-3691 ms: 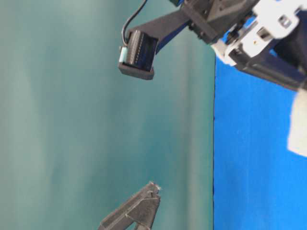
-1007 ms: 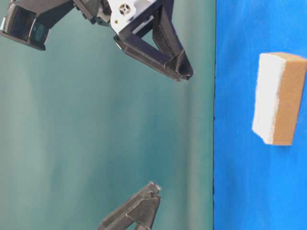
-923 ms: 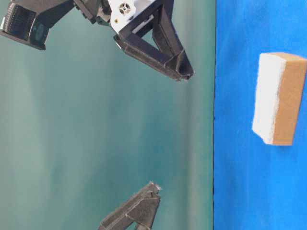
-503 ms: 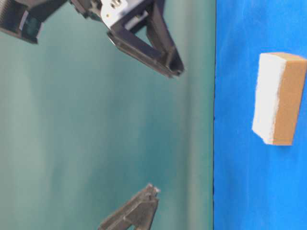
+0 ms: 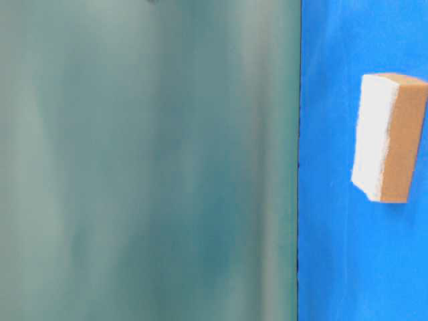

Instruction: Hand over the sponge with the left arm and wipe it with the right arm.

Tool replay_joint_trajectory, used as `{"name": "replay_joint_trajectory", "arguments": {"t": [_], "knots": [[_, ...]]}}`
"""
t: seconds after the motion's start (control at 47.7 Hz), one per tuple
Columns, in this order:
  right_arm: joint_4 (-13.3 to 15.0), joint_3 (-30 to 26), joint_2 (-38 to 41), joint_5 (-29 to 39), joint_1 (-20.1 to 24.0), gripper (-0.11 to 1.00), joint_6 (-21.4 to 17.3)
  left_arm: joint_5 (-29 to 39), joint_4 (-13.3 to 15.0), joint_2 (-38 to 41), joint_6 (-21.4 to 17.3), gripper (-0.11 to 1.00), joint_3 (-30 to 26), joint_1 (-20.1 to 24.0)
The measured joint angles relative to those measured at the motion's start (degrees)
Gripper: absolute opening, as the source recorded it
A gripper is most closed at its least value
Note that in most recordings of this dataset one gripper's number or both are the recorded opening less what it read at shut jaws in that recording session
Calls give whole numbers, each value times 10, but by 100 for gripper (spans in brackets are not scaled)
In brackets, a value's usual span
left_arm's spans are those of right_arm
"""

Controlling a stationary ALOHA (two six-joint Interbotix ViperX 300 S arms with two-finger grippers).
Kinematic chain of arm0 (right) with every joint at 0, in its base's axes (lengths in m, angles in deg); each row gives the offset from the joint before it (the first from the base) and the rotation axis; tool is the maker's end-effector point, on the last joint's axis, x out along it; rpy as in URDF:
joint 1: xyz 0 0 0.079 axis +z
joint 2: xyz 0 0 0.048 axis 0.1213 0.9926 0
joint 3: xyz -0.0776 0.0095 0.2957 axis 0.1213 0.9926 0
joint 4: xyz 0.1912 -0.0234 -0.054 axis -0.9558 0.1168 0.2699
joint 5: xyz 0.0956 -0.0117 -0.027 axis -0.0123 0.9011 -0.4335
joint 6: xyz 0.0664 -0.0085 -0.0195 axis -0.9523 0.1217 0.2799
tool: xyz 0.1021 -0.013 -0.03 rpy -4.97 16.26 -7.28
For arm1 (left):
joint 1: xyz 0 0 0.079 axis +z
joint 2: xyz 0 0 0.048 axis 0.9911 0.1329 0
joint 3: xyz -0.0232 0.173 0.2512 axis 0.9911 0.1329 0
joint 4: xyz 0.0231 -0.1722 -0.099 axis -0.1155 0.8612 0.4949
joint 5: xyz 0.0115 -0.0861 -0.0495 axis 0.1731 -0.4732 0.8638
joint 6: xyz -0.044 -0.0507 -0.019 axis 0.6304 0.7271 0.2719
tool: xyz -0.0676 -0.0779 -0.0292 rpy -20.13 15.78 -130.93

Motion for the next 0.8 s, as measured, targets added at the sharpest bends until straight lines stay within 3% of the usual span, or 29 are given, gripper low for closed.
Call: {"name": "replay_joint_trajectory", "arguments": {"t": [0.189,0.398,0.566,0.797], "knots": [[1,49,-105,33,0,71,0,47,0,-106,-37,81,38,0],[1,98,-181,61,0,70,-6,117,-1,-207,-41,81,62,0],[0,134,-208,53,-8,70,-13,155,-1,-243,-39,81,79,0],[-1,143,-210,30,-11,70,-18,158,0,-257,-35,81,104,0]]}}
